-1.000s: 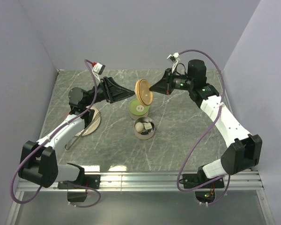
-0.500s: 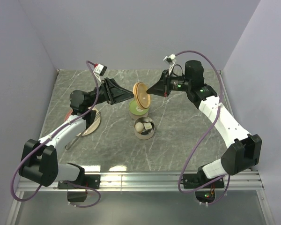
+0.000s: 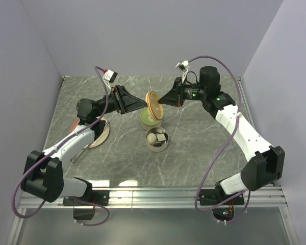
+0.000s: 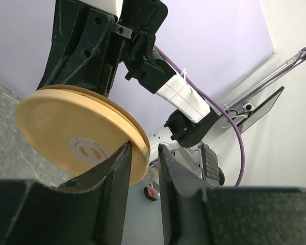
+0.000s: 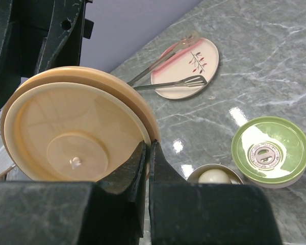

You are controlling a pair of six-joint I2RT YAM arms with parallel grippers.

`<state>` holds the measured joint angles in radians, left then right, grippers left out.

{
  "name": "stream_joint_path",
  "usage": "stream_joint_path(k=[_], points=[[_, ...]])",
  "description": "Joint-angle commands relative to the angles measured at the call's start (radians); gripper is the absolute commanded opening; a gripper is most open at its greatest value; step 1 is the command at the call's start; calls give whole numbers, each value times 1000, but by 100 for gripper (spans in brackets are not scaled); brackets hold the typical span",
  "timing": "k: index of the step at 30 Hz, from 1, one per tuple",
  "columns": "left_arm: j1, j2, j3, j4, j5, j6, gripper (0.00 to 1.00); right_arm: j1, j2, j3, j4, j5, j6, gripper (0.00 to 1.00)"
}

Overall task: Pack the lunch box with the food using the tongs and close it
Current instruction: Pass the lid of the lunch box from the right arm to the left

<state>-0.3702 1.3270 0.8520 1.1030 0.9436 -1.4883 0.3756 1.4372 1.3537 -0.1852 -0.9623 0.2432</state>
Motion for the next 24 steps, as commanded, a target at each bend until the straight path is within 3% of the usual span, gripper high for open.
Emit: stream_joint_path(k=[1,3,7,17,19,21,24], points=[[-9,-2,2,63,-6,-4,33,13,-34,18,1,5,-42,0],[-9,0,1,52,-5,-1,32,16,-38,18,-10,17,-57,0],[-10,0,2,25,-8,13,10,22,-50,12,-17,36,-79,0],[-10,-9,-5,-15,-6,33,1,25,-70,-2,-25,89,-117,0],[-10,-11,-5,-35,-6,43,1,25,-64,7,-40,103,-122,16],[-10,-11,-7,-42,-3,63,1,25,-55,24,-68,131,-128,40],[-9,-17,1,-89,20,112,1,25,-57,30,-89,158,-143,54]])
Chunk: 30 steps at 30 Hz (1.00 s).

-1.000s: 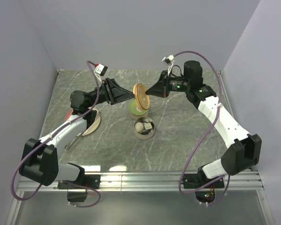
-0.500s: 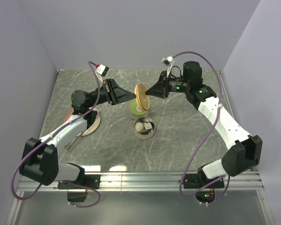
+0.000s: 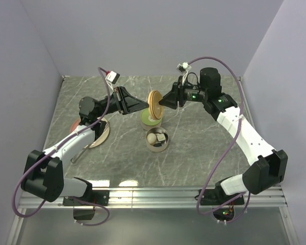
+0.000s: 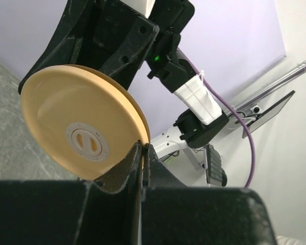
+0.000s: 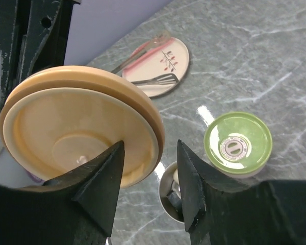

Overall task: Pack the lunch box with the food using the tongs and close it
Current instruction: Pass the lid of the lunch box from the right arm to the left, then put the lid back on the lunch box

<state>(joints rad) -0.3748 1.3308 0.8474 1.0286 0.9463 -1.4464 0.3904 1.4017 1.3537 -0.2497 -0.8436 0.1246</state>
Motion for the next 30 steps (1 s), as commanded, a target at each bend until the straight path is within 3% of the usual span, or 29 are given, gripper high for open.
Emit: stream_joint_path(k=[1,5,15,19,20,23,26,30], points=[[-4,-22,12,-33,25,86,1,10,-23,28,-26,41,-28,55],[-1,-35,24,-99,57,167,1,10,-32,19,-46,57,-42,58],[1,-68,94,-474,115,509,1,-59,-102,-57,-140,94,-105,71],[-19,-44,218,-845,98,824,1,-157,-104,-82,-151,63,-69,74],[-38,-27,243,-992,76,948,1,-209,-101,-84,-152,51,-57,75],[-93,1,329,-1228,-8,1174,1,-303,-86,-91,-154,-17,-14,75],[-168,24,398,-1364,-108,1367,1,-350,-81,-91,-157,-46,10,76],[-278,50,456,-1536,-394,1581,0,-386,-89,-96,-163,-58,15,77]])
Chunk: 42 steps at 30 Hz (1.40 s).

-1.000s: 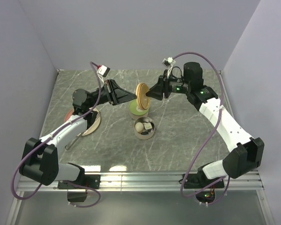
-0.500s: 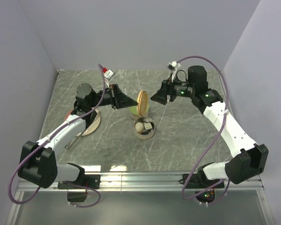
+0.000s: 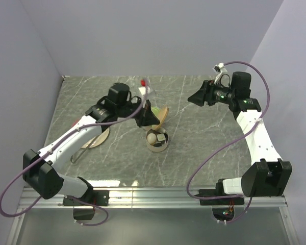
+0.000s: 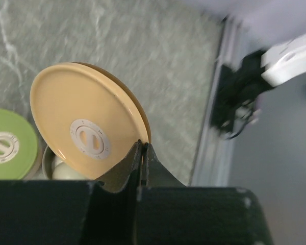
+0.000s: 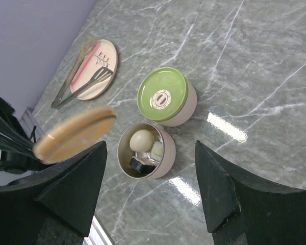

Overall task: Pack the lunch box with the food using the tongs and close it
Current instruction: Put the lid back on the lunch box

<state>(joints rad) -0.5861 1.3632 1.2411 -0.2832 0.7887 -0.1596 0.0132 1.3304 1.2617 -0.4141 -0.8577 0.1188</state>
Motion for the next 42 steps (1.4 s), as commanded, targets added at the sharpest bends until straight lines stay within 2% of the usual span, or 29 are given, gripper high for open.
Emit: stream_joint_path(k=[1,3,5,6,10,14,19,42], points=[[-86,26,72,-250,-282,325,1,-34,-19,-8,8,-44,25,77],[-151,59,104,-299,-380,419,0,-44,-25,-13,17,-40,33,77],[-214,91,122,-352,-550,495,0,-56,-30,-10,23,-27,41,77],[-233,100,126,-364,-551,517,0,-56,-30,-10,27,-23,44,77],[-317,146,129,-396,-745,588,0,-76,-40,-15,61,2,73,77],[-400,191,115,-386,-856,618,0,-93,-43,-12,81,8,94,77],[-429,250,130,-387,-927,609,0,-101,-40,-12,87,2,102,77],[-523,407,138,-425,-1025,597,0,-108,-36,-16,61,-21,82,77]])
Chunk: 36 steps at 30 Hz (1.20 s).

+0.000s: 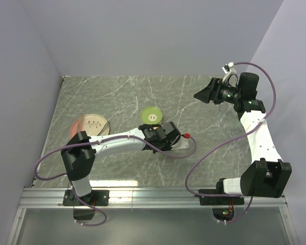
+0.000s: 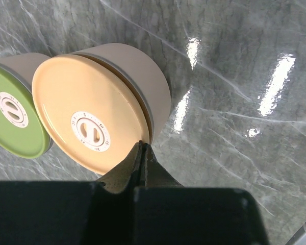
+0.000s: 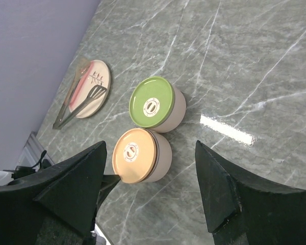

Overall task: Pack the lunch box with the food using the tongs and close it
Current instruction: Put the lid back on the lunch box

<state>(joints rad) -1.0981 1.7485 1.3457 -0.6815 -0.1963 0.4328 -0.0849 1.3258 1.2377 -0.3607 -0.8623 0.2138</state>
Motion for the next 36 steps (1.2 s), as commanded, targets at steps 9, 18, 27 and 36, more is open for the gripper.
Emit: stream_joint_path(k=[9,18,27,36], points=[[-9,55,50,-75,-20,-2,0,-10,-28,16,-6,-18,-27,77],[-9,60,141,-151,29,-25,30,-10,-17,25,-23,-21,-40,77],[33,-21,271,-148,32,-51,49,-9,1,45,-50,-21,-77,75],[432,-263,270,-84,513,-264,87,207,59,112,-289,140,-418,77]])
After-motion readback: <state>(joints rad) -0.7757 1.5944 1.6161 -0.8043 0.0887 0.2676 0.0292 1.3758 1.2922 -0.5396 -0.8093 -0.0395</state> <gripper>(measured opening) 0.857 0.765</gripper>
